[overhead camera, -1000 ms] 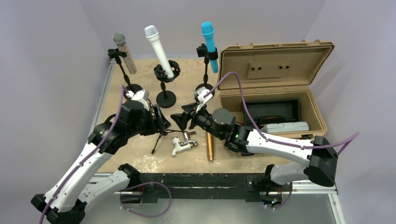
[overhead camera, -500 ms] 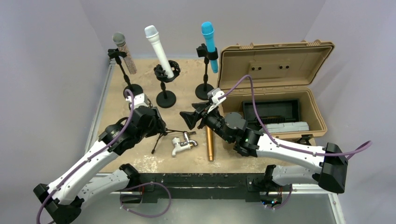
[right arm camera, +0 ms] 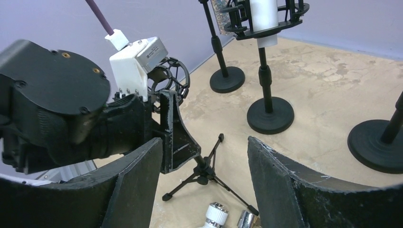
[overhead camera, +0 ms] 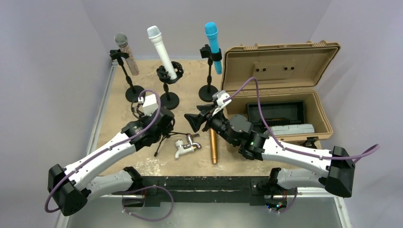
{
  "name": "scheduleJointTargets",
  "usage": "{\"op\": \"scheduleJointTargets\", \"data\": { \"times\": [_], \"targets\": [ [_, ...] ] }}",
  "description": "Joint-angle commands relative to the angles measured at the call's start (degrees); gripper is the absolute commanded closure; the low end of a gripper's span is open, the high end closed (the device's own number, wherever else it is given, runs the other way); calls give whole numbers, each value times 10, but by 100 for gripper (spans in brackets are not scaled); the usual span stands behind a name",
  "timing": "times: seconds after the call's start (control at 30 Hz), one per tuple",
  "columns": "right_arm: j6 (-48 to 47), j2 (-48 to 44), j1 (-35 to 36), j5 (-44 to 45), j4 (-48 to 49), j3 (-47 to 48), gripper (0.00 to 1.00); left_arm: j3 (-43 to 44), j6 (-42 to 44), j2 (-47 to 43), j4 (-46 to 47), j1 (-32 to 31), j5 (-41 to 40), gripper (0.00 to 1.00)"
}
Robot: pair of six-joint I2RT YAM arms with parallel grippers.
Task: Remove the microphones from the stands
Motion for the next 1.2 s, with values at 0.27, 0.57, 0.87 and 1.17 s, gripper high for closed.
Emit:
{"op": "scheduleJointTargets", "data": {
  "times": [0.27,0.57,0.87,1.17],
  "targets": [
    [-21,-18,-2,14,11,4,35,13,-99,95,-8,-13,-173,57],
    [-26,-18,-3,14,22,-4,35,30,-247,116,-188,21,-252,76],
    [-35,-20,-3,13,29,-12,34,28,-325,100,-310,138,-276,90],
    [-47,-36,-4,-5,24,-14,34,21,-653,135,-578,176,-305,89]
  ]
}}
